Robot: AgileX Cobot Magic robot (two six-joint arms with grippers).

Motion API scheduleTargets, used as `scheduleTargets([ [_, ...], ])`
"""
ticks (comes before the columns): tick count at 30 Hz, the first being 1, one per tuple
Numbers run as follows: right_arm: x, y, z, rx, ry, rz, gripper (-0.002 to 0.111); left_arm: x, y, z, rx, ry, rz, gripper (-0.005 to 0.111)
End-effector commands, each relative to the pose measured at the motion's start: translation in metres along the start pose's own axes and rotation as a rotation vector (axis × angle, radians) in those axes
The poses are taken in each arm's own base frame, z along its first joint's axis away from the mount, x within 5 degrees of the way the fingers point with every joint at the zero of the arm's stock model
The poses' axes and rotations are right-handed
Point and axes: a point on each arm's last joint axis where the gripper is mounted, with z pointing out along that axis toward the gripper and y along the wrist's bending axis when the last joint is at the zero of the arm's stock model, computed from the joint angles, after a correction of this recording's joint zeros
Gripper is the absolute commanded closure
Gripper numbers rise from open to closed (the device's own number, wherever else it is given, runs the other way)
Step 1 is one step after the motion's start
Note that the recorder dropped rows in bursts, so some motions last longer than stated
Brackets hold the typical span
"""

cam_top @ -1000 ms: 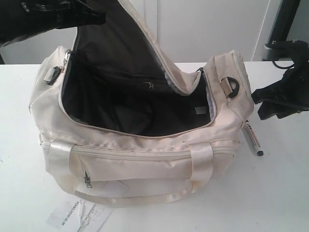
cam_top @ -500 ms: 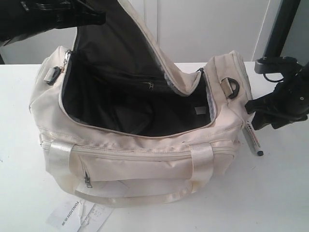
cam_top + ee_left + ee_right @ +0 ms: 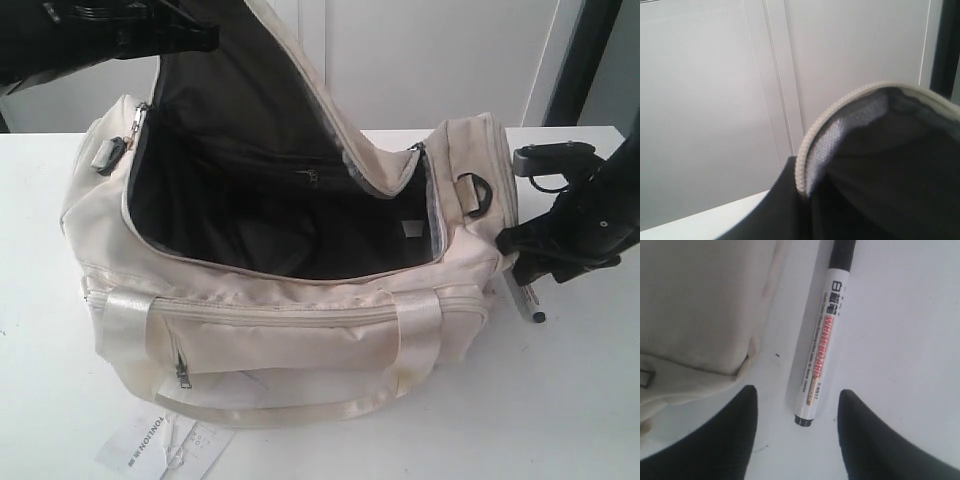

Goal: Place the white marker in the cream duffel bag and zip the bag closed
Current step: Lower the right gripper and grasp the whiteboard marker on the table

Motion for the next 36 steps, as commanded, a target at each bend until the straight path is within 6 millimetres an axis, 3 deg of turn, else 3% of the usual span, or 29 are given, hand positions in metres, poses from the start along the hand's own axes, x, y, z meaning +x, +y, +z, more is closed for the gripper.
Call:
scheduleTargets([
  [1,-0.002,-0.002,0.007,0.018,-0.027,0.008,0.061,-0.006,0.003,-0.002,-0.017,-0.026,-0.014,0.107],
  [9,-0.003,-0.006,0.020,0.026,-0.028,0.013,0.061,-0.006,0.003,-0.002,-0.017,-0.026,-0.014,0.107],
  [12,-0.003,-0.007,0.028,0.029,-0.024,0.017,0.069,-0.006,0.003,-0.002,-0.017,-0.026,-0.014,0.107],
  [29,0.000,-0.013,0.054,0.040,-0.002,0.024,0.070,-0.006,0.003,-0.002,-0.017,-0.026,-0.014,0.107],
  [33,0.002,-0.013,0.060,0.035,0.018,0.027,0.083,-0.006,0.003,-0.002,-0.017,-0.026,-0.014,0.107],
  [36,0.002,-0.013,0.060,0.035,0.019,0.027,0.099,-0.006,0.003,-0.002,-0.017,-0.026,-0.014,0.107],
])
